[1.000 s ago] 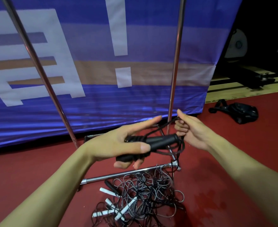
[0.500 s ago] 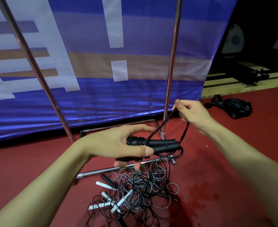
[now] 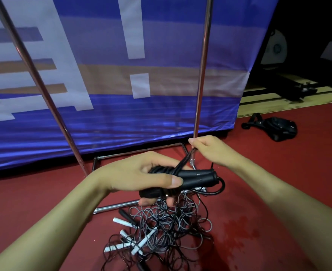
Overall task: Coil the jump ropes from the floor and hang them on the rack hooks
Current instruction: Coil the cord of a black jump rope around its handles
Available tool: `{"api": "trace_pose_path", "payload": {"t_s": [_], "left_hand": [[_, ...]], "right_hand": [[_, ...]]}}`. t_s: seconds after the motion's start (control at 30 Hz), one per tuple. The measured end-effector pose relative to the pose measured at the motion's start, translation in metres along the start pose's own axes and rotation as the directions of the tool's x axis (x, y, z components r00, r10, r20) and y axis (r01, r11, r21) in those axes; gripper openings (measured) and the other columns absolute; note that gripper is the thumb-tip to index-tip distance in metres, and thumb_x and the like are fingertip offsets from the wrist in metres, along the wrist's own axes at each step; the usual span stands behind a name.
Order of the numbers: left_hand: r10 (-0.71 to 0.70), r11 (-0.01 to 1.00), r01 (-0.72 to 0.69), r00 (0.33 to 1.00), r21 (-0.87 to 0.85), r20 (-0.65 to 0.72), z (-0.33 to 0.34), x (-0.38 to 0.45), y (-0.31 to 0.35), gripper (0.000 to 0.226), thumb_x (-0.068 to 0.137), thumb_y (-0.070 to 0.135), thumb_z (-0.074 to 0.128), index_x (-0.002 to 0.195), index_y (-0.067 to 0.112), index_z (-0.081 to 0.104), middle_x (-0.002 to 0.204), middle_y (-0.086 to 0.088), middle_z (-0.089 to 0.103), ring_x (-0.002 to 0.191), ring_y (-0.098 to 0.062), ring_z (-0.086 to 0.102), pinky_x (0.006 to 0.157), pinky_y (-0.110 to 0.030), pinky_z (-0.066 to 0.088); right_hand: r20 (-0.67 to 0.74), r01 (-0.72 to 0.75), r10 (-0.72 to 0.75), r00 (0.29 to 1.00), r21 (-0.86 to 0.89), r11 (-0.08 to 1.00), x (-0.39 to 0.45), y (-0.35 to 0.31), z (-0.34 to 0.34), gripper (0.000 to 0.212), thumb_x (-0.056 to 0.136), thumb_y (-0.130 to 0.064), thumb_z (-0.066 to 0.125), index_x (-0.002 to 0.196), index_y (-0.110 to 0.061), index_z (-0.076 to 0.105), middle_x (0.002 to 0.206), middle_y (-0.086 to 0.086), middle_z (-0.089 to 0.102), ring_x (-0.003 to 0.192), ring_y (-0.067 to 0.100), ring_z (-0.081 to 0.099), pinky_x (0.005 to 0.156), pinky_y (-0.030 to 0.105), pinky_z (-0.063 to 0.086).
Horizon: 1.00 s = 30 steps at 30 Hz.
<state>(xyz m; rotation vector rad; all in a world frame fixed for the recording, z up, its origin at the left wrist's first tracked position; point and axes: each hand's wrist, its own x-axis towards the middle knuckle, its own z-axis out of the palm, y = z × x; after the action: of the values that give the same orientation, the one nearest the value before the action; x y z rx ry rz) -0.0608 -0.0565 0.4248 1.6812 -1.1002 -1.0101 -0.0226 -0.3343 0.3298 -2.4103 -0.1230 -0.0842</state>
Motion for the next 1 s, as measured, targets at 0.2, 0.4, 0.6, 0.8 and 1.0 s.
{"api": "trace_pose_path", "payload": {"t_s": [0.2, 0.4, 0.6, 0.8, 1.0], "left_hand": [[0.011, 1.000, -0.010, 0.987, 0.007, -0.163, -0.004, -0.002, -0.006, 0.020, 0.099, 0.028, 0.066, 0.117, 0.027, 0.059, 0.088, -0.017, 0.074, 0.045, -0.024, 0.052, 0.049, -0.027, 0.046], [0.073, 0.997, -0.074, 0.948, 0.007, -0.309, -0.004, 0.000, -0.015, 0.058, 0.099, 0.025, 0.064, 0.149, 0.047, 0.044, 0.083, -0.017, 0.072, 0.046, -0.026, 0.051, 0.052, -0.030, 0.048], [0.095, 0.994, -0.105, 0.832, 0.014, -0.547, -0.010, 0.012, -0.025, 0.024, 0.097, 0.030, 0.064, 0.107, 0.010, 0.056, 0.080, -0.014, 0.072, 0.042, -0.022, 0.047, 0.047, -0.024, 0.039], [0.003, 1.000, 0.012, 0.678, 0.016, -0.735, -0.038, 0.008, -0.051, 0.022, 0.101, 0.026, 0.064, 0.098, 0.008, 0.051, 0.080, -0.014, 0.073, 0.044, -0.022, 0.048, 0.048, -0.023, 0.039], [-0.043, 0.980, 0.174, 0.667, 0.100, -0.744, -0.043, 0.012, -0.075, 0.024, 0.098, 0.031, 0.070, 0.096, 0.013, 0.054, 0.069, -0.001, 0.067, 0.049, -0.022, 0.063, 0.051, -0.025, 0.045]], "right_hand": [[0.092, -0.140, 0.128, 0.987, 0.135, 0.981, -0.001, 0.010, 0.000, 0.090, 0.078, -0.088, 0.044, 0.078, 0.002, 0.055, 0.071, 0.003, 0.054, 0.071, 0.016, 0.054, 0.073, 0.039, 0.037], [0.269, -0.101, 0.102, 0.958, -0.015, 0.995, -0.003, 0.027, 0.009, 0.091, 0.089, -0.081, 0.048, 0.100, 0.009, 0.059, 0.074, 0.017, 0.059, 0.065, 0.008, 0.047, 0.064, 0.030, 0.040], [0.301, -0.084, 0.081, 0.950, -0.006, 0.996, -0.021, -0.005, 0.004, 0.054, 0.101, -0.063, 0.039, 0.088, -0.015, 0.061, 0.060, -0.014, 0.054, 0.049, -0.004, 0.049, 0.060, 0.011, 0.037], [0.258, 0.192, -0.203, 0.945, 0.065, 0.979, -0.031, -0.026, -0.014, 0.010, 0.101, -0.034, 0.063, 0.101, -0.031, 0.054, 0.076, 0.001, 0.062, 0.064, 0.009, 0.049, 0.066, 0.021, 0.043], [0.138, 0.463, -0.442, 0.887, -0.288, 0.839, -0.039, -0.055, -0.021, 0.019, 0.106, -0.039, 0.047, 0.103, -0.033, 0.065, 0.092, -0.014, 0.052, 0.084, 0.005, 0.056, 0.076, 0.028, 0.047]]}}
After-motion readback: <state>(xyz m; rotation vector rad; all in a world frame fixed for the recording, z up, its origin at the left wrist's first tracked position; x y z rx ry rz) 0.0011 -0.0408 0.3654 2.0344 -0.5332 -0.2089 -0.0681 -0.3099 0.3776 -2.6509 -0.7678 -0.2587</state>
